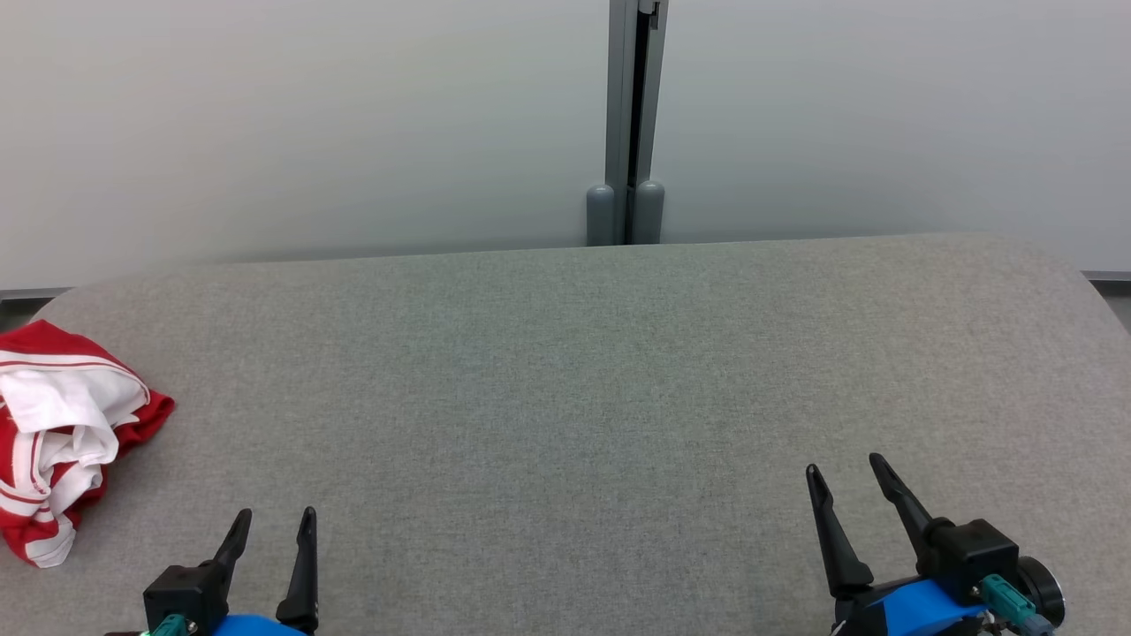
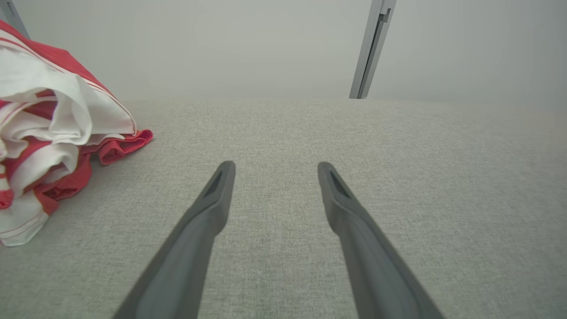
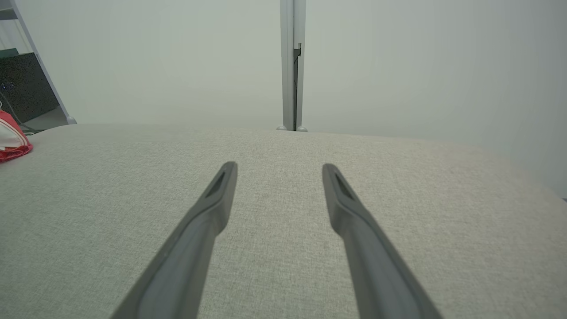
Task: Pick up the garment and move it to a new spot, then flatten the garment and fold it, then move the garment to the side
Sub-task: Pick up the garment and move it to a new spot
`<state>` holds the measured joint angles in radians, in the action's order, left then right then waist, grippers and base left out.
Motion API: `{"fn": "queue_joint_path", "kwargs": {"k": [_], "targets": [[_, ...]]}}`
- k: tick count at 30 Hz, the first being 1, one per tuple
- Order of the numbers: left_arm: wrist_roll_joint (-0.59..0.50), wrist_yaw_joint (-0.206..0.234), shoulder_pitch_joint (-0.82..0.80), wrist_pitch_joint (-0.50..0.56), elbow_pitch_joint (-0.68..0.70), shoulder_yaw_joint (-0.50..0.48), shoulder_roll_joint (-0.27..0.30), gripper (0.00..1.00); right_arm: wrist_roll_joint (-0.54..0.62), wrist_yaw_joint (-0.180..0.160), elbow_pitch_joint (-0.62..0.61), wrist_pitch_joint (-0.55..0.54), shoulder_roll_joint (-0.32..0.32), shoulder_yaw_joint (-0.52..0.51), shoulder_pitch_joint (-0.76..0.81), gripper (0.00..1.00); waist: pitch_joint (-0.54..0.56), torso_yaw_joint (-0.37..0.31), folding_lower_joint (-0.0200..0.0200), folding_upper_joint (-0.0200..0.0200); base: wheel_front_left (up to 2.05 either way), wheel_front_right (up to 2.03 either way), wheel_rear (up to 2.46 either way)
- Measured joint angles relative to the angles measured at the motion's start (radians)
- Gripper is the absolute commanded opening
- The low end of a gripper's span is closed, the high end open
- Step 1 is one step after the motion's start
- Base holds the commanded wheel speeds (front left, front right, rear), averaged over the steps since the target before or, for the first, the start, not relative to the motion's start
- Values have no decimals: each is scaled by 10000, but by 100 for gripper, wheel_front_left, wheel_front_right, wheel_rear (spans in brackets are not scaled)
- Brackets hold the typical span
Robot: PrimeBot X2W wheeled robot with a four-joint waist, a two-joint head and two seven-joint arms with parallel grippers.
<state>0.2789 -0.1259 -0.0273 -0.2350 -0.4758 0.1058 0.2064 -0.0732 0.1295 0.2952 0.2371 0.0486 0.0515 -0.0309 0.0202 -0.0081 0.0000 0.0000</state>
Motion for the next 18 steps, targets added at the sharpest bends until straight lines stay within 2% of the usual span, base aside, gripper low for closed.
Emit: {"fn": "queue_joint_path", "kwargs": {"k": [9,13,18], "targets": [[-558,-40,-6,-167,-102,-128,15,100,744,10,8,132,4,119,32,100,-83,336,0,0,0,0,0],[-742,-40,-19,-238,-144,-142,38,100,1034,12,19,213,6,213,51,100,-76,807,0,0,0,0,0],[-834,-42,-61,-278,-265,-194,157,100,1164,12,92,242,6,173,161,100,-19,1716,1,1,0,0,0]]}}
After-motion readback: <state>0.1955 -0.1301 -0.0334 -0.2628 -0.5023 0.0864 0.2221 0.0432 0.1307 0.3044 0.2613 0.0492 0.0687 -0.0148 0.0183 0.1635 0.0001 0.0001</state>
